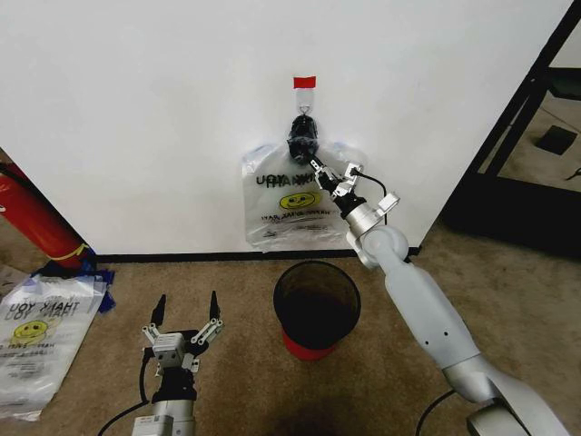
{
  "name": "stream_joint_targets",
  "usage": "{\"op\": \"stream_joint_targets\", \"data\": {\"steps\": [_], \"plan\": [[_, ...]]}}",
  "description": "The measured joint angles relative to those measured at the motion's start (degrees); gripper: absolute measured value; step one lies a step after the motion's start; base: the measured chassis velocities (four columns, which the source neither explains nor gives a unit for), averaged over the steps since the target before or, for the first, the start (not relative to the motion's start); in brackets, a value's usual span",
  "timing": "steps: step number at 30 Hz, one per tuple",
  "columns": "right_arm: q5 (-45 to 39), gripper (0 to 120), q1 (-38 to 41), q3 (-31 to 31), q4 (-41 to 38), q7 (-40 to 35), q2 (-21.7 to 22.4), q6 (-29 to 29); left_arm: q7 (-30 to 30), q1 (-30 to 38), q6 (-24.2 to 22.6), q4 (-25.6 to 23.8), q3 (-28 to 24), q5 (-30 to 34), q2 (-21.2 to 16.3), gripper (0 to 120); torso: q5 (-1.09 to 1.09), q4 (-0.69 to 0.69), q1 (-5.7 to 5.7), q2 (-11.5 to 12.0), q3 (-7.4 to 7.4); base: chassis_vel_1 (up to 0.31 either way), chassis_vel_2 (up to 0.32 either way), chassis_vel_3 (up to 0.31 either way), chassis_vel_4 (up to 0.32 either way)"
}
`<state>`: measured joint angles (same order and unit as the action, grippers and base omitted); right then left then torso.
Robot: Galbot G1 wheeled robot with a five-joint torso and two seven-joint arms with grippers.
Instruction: Pick up the garbage bag from the wall and place it over the trash bin.
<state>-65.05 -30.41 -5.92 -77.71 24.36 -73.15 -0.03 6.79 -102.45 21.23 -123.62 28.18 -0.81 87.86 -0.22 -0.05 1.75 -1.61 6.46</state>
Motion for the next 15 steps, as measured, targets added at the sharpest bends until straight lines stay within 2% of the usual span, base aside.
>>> {"op": "stream_joint_targets", "data": {"steps": [15], "plan": [[0.93,0,-6.14,-0.72,-6.74,0.04,3.78,0.24,-0.02,0.26,0.02,-0.15,-0.27,0.03,-0.2,100,0.0,0.01,0.0,0.0,0.0,0.0,0.0,0.0,0.0]]}}
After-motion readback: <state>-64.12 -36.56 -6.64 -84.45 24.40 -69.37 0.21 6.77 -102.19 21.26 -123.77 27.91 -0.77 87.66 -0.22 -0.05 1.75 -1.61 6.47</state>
